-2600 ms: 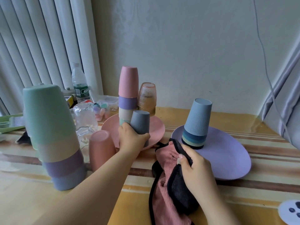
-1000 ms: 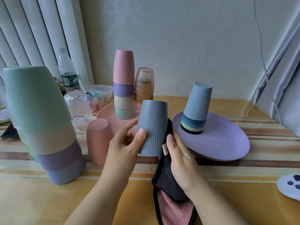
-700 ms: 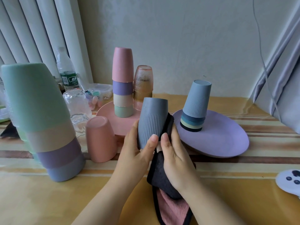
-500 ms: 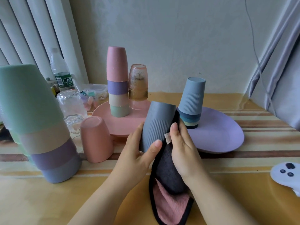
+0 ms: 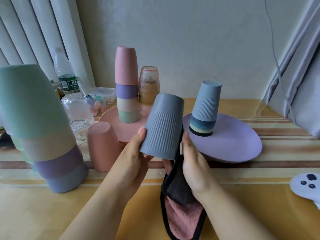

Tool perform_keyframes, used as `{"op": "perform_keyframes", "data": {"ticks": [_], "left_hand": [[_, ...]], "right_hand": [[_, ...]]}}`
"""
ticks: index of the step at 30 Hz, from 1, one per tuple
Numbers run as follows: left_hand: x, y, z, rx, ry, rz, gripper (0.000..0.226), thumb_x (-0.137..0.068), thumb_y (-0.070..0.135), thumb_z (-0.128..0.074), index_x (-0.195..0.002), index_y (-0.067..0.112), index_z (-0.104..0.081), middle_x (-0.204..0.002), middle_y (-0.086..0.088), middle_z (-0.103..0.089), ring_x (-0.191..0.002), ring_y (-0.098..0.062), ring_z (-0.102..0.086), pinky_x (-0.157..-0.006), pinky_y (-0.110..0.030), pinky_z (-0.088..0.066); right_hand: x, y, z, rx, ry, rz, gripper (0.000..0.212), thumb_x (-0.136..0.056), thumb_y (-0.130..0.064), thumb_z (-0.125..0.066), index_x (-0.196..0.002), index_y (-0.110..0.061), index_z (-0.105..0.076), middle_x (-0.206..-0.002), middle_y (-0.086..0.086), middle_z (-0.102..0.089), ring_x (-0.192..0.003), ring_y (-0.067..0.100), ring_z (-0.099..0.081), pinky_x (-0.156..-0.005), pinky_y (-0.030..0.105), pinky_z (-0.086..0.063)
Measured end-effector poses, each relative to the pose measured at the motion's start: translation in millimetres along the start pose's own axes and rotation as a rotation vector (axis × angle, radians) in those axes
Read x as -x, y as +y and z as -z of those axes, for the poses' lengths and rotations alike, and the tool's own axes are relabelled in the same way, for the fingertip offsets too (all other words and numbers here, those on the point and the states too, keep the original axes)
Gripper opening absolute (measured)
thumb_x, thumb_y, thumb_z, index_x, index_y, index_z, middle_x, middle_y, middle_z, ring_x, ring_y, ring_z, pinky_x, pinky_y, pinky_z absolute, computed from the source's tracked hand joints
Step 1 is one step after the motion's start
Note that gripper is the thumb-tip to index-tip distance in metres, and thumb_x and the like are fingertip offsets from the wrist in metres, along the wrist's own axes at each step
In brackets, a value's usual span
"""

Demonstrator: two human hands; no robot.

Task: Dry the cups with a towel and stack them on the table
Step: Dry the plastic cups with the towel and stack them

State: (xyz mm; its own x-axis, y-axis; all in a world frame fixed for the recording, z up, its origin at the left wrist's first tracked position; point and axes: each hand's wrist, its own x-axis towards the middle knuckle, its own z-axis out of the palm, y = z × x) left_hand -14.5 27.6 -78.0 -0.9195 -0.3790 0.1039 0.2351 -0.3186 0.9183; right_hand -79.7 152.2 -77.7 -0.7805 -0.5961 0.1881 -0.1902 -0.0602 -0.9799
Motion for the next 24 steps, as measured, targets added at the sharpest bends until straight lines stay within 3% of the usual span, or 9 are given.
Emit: {"op": "perform_keyframes", "data": {"ticks": [2,3,7,9,12,15,18,21,24], "left_hand": [[-2.1,-0.4,3.1,-0.070,0.094,-0.023,0.053,-0.086,0.057,-0.046,-0.122,0.021,-0.063,-0.124,-0.013,-0.064,-0.121,-0.031,-0.056,-0.107,-0.058,-0.037],[-1.7,-0.5,2.4,-0.118,0.144,-0.037,0.053,-0.085,0.061,-0.049,-0.119,0.022,-0.063,-0.120,-0.009,-0.067,-0.118,-0.031,-0.059,-0.104,-0.060,-0.040],[2.4,-5.6,-3.1,-0.321,0.297,-0.219,0.040,-0.083,0.052,-0.049,-0.100,0.019,-0.063,-0.092,0.004,-0.073,-0.091,-0.021,-0.067,-0.082,-0.045,-0.056],[6.7,-6.0,-10.1,-0.377,0.238,-0.243,0.045,-0.084,0.050,-0.045,-0.106,0.015,-0.064,-0.093,0.002,-0.072,-0.087,-0.014,-0.069,-0.072,-0.037,-0.059],[10.2,-5.1,-14.7,-0.443,0.165,-0.197,0.056,-0.074,0.052,-0.056,-0.120,0.021,-0.055,-0.102,0.007,-0.067,-0.083,0.004,-0.066,-0.062,-0.015,-0.052],[8.7,-7.3,-9.7,-0.514,0.179,-0.180,0.050,-0.077,0.059,-0.064,-0.115,0.029,-0.054,-0.101,0.008,-0.067,-0.087,0.000,-0.066,-0.071,-0.023,-0.056],[8.6,-7.2,-7.9,-0.546,0.139,-0.152,0.047,-0.080,0.063,-0.059,-0.112,0.030,-0.055,-0.097,0.011,-0.068,-0.091,-0.004,-0.065,-0.081,-0.032,-0.056],[12.0,-5.9,-11.3,-0.563,0.036,-0.119,0.045,-0.081,0.061,-0.060,-0.114,0.030,-0.055,-0.097,0.011,-0.067,-0.089,0.000,-0.064,-0.080,-0.025,-0.055],[13.5,-5.0,-9.3,-0.593,-0.087,-0.054,0.044,-0.079,0.056,-0.059,-0.118,0.036,-0.055,-0.107,0.015,-0.068,-0.100,0.000,-0.063,-0.083,-0.018,-0.051]], "right_hand": [[1.4,-3.6,-1.3,0.066,0.026,-0.005,0.035,-0.086,-0.062,-0.020,-0.082,-0.037,-0.044,-0.079,-0.030,-0.044,-0.081,-0.013,-0.038,-0.086,0.010,-0.029],[0.4,-2.3,-1.0,0.085,0.047,0.003,0.032,-0.086,-0.061,-0.020,-0.082,-0.038,-0.041,-0.075,-0.031,-0.041,-0.078,-0.014,-0.038,-0.081,0.007,-0.029],[-3.9,2.6,2.4,0.025,0.095,0.010,0.052,-0.083,-0.056,-0.025,-0.133,-0.041,-0.029,-0.121,-0.043,-0.033,-0.107,-0.036,-0.028,-0.084,-0.013,-0.018],[-5.8,5.2,1.6,0.011,0.074,0.049,0.056,-0.089,-0.063,-0.027,-0.138,-0.035,-0.034,-0.133,-0.037,-0.036,-0.115,-0.032,-0.029,-0.101,-0.004,-0.020],[-4.2,6.3,-3.9,-0.059,0.007,0.079,0.070,-0.085,-0.066,-0.037,-0.144,-0.028,-0.036,-0.147,-0.015,-0.040,-0.137,-0.002,-0.030,-0.118,0.035,-0.021],[-2.8,3.7,-5.8,-0.030,-0.020,0.151,0.055,-0.092,-0.039,-0.035,-0.146,-0.027,-0.031,-0.148,-0.018,-0.037,-0.136,-0.007,-0.029,-0.115,0.023,-0.024],[-2.4,0.4,-3.6,-0.006,0.031,0.229,0.044,-0.096,-0.034,-0.034,-0.140,-0.036,-0.030,-0.142,-0.031,-0.033,-0.132,-0.018,-0.025,-0.106,0.005,-0.023],[-5.4,-3.9,5.8,-0.060,0.073,0.198,0.031,-0.093,-0.041,-0.040,-0.122,-0.051,-0.040,-0.128,-0.044,-0.041,-0.128,-0.016,-0.033,-0.109,0.013,-0.026],[-13.1,0.9,21.5,-0.185,0.155,0.122,0.027,-0.089,-0.047,-0.052,-0.115,-0.046,-0.057,-0.127,-0.029,-0.055,-0.127,-0.004,-0.044,-0.114,0.032,-0.030]]}}
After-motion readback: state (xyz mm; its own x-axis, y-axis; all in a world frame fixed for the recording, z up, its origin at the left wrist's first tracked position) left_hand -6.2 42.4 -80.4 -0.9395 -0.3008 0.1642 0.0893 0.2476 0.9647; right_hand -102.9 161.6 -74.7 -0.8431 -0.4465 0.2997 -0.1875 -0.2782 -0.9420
